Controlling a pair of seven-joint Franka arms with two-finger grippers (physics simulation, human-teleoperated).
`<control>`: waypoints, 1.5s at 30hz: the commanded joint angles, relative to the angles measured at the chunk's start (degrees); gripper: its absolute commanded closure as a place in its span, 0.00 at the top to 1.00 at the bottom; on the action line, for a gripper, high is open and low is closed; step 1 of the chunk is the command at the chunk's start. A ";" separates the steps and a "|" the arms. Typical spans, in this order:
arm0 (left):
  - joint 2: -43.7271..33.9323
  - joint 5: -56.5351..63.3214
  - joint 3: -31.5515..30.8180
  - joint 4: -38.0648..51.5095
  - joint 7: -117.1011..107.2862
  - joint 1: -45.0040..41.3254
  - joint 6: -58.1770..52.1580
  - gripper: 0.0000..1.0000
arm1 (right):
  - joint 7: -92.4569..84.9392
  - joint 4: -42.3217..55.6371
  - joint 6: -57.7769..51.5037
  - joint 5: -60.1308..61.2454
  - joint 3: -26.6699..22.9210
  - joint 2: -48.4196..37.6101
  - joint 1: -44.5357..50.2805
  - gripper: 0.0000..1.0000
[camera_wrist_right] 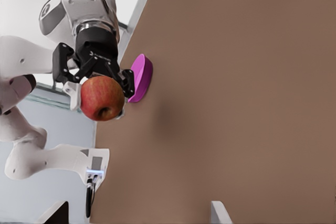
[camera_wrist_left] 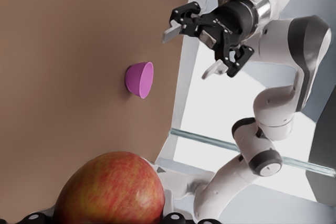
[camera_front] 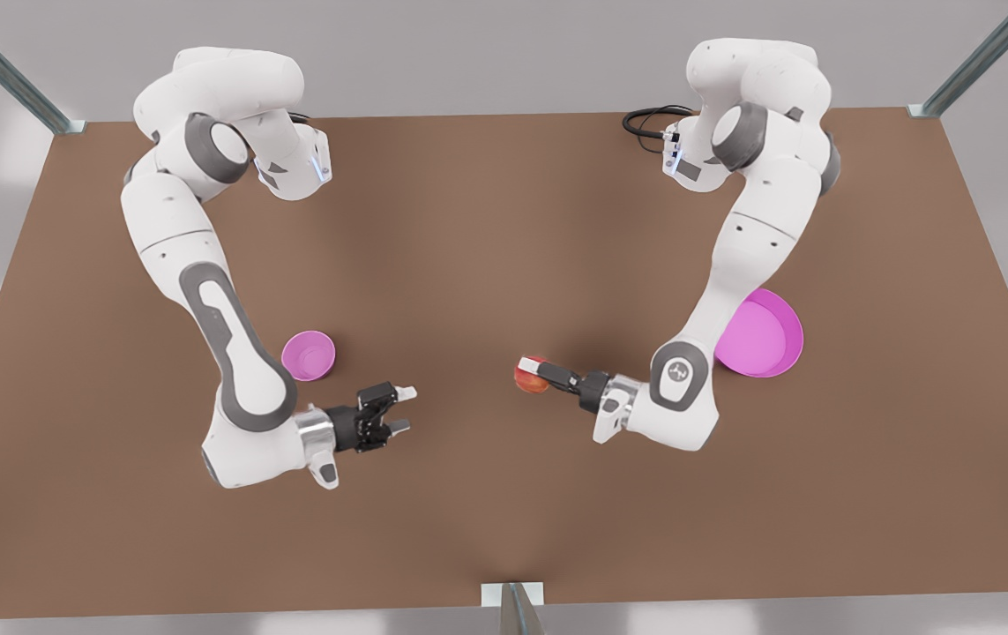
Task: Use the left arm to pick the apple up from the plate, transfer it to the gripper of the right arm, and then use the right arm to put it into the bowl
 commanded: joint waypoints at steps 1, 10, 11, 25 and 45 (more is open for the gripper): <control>1.07 -2.27 -0.05 1.71 0.41 -0.50 4.88 0.75 | -48.41 0.56 5.02 0.82 0.26 0.58 -0.01 1.00; 3.18 -6.67 -0.40 5.49 -0.56 -4.19 11.83 0.76 | -65.29 -0.14 11.88 9.77 9.05 5.68 -0.01 1.00; 3.27 -6.75 -0.40 5.49 -0.56 -4.54 12.09 0.76 | -65.38 -0.41 12.05 11.54 9.14 5.94 -0.01 1.00; 3.27 -7.90 -0.40 5.49 -0.64 -5.33 14.20 0.76 | -78.21 -3.66 18.73 15.06 12.04 7.35 0.69 1.00; 3.71 -7.90 -0.40 5.67 -0.47 -5.77 15.17 0.76 | -78.30 -4.01 20.05 17.78 14.23 8.76 2.19 1.00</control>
